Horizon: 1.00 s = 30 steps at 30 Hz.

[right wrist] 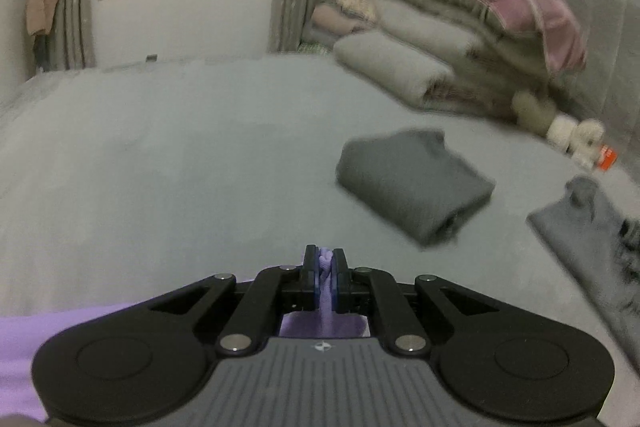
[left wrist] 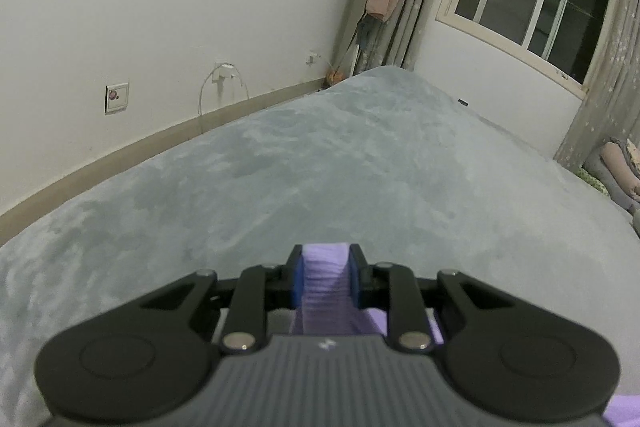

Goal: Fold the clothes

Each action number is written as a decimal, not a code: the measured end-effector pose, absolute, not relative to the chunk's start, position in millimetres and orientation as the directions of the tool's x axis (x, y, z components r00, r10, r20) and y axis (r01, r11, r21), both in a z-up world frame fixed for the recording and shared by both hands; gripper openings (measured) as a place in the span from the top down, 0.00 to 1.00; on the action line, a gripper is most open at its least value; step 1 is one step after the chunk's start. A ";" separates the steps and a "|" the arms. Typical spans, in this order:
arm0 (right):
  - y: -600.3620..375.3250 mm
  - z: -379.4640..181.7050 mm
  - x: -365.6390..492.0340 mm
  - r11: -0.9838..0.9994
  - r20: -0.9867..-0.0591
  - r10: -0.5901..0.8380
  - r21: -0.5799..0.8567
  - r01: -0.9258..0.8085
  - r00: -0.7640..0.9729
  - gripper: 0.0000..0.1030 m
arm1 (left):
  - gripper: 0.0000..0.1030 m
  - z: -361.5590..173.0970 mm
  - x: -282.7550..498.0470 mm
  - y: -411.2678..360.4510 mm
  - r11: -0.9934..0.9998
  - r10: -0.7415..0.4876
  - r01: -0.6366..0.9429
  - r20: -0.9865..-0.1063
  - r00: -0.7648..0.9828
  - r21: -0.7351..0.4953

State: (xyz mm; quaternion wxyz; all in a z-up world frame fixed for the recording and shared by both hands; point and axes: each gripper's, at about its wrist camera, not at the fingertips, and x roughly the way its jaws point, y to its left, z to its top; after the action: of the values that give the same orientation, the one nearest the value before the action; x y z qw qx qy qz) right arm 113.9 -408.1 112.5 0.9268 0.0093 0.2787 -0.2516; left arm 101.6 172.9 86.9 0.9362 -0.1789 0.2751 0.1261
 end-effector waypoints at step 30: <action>-428.9 97.2 155.9 0.792 -0.552 -0.559 -0.134 0.596 0.619 0.70 | 0.54 90.5 143.5 163.3 0.940 0.216 -0.334 -0.645 0.733 -0.066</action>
State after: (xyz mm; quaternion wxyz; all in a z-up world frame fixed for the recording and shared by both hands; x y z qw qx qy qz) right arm 155.9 -428.9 97.2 0.8992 0.0309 0.2958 -0.3210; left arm 143.5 163.3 90.5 0.9265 -0.0889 0.3341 0.1484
